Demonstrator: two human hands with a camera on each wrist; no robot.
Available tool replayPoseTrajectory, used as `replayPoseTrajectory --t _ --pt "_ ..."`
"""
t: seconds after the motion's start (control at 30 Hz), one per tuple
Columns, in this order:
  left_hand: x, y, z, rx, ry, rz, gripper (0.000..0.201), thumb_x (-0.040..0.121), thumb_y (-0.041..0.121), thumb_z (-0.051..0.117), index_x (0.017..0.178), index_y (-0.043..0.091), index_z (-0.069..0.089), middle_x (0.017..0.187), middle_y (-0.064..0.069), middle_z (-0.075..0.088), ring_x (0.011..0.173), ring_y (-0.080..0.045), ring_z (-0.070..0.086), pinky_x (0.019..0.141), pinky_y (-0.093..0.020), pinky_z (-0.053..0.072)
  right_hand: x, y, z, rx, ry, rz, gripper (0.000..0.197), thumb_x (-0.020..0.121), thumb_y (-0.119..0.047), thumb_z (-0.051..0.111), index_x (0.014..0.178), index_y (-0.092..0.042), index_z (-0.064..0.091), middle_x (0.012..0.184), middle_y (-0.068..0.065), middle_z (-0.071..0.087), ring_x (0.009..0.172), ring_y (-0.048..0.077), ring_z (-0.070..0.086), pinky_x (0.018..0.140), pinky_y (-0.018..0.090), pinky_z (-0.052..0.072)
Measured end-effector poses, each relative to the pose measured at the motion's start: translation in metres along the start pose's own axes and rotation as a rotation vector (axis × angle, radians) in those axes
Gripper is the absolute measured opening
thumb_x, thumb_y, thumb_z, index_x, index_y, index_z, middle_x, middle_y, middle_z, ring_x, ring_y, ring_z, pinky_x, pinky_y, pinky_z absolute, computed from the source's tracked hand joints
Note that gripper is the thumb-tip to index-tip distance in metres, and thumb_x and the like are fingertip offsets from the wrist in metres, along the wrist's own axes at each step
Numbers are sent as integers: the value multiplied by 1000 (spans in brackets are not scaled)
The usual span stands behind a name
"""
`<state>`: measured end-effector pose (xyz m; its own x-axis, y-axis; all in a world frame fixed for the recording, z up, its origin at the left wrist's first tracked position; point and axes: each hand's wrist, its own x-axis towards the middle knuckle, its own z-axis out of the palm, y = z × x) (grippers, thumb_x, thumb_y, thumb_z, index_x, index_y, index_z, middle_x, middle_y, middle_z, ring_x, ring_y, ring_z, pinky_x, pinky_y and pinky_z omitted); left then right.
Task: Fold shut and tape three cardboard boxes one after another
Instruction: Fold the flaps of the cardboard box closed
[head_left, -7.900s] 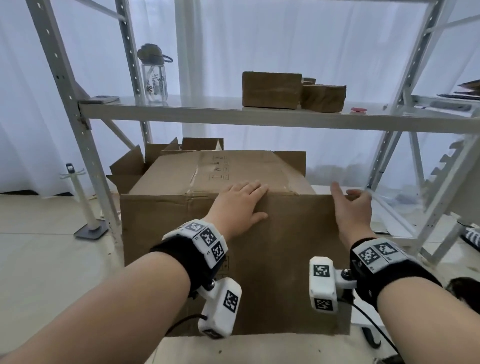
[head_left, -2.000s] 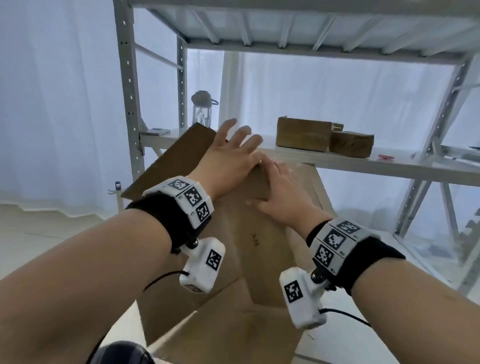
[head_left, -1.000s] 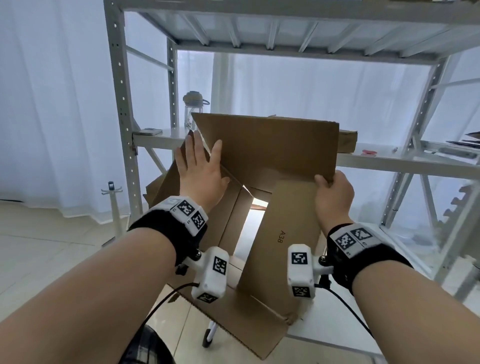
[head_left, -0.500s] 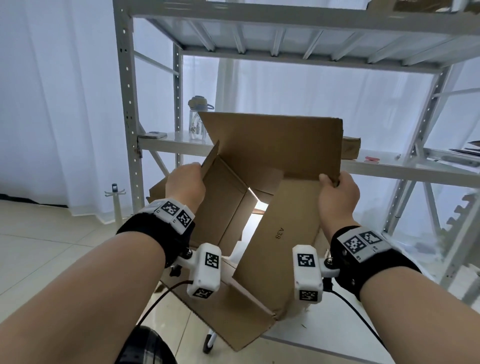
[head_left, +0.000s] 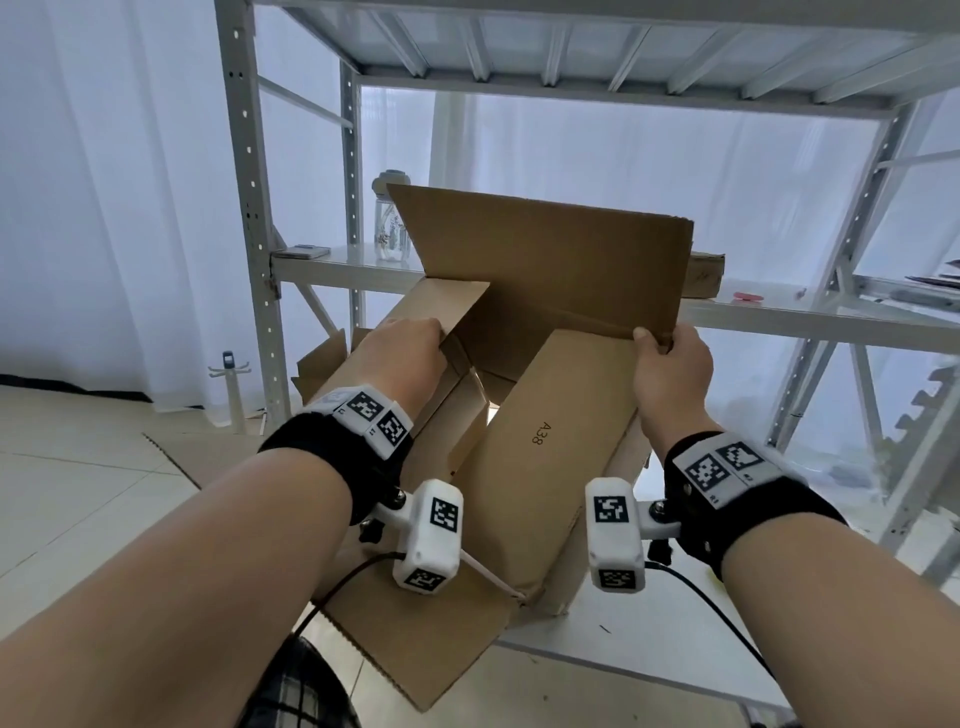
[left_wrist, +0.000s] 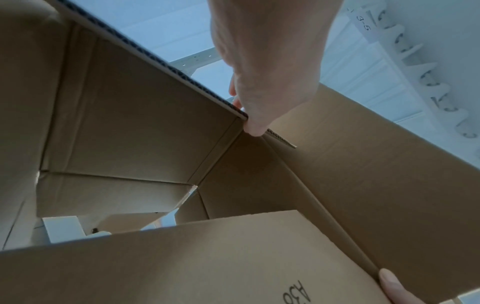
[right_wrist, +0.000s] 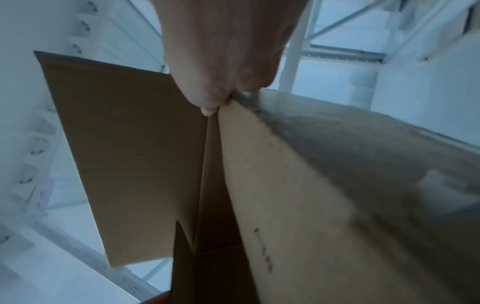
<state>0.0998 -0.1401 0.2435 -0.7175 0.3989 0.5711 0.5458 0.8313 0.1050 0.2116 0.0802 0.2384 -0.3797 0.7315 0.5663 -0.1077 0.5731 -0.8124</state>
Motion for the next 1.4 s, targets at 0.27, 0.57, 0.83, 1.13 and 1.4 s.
replayPoseTrajectory --t 0.27,0.57,0.83,1.13,1.4 --pt "2 10 24 -235 -185 -55 55 93 58 41 124 13 53 123 -11 58 114 -29 53 87 -35 44 8 6 -2 -108 -48 -52 32 103 -26 40 103 2 56 92 8 53 87 22 48 76 30 35" --pt "-5 42 34 -220 -511 -124 125 66 90 37 149 17 -21 155 -14 -27 143 -30 -23 116 -53 -9 19 14 -6 -117 -43 -24 27 103 -25 39 80 -10 44 71 -6 41 81 23 45 71 28 31" --pt "-1 46 47 -193 -579 -109 126 63 92 35 150 17 -17 155 -15 -27 143 -30 -23 115 -55 -8 21 17 -8 -111 -55 -43 25 103 -25 38 88 -6 44 71 -5 41 78 22 44 69 27 30" --pt "4 31 55 -169 -657 -121 116 68 91 29 152 22 -12 157 -10 -24 145 -26 -19 116 -56 -3 21 16 7 -72 -56 -97 24 102 -23 41 85 -6 46 71 -2 43 75 20 43 65 27 30" --pt "20 28 62 -180 -696 -103 108 72 89 24 152 24 -10 157 -9 -23 146 -27 -17 117 -55 0 24 15 17 -38 -51 -105 19 102 -22 40 94 -9 52 86 4 55 81 19 49 73 27 37"
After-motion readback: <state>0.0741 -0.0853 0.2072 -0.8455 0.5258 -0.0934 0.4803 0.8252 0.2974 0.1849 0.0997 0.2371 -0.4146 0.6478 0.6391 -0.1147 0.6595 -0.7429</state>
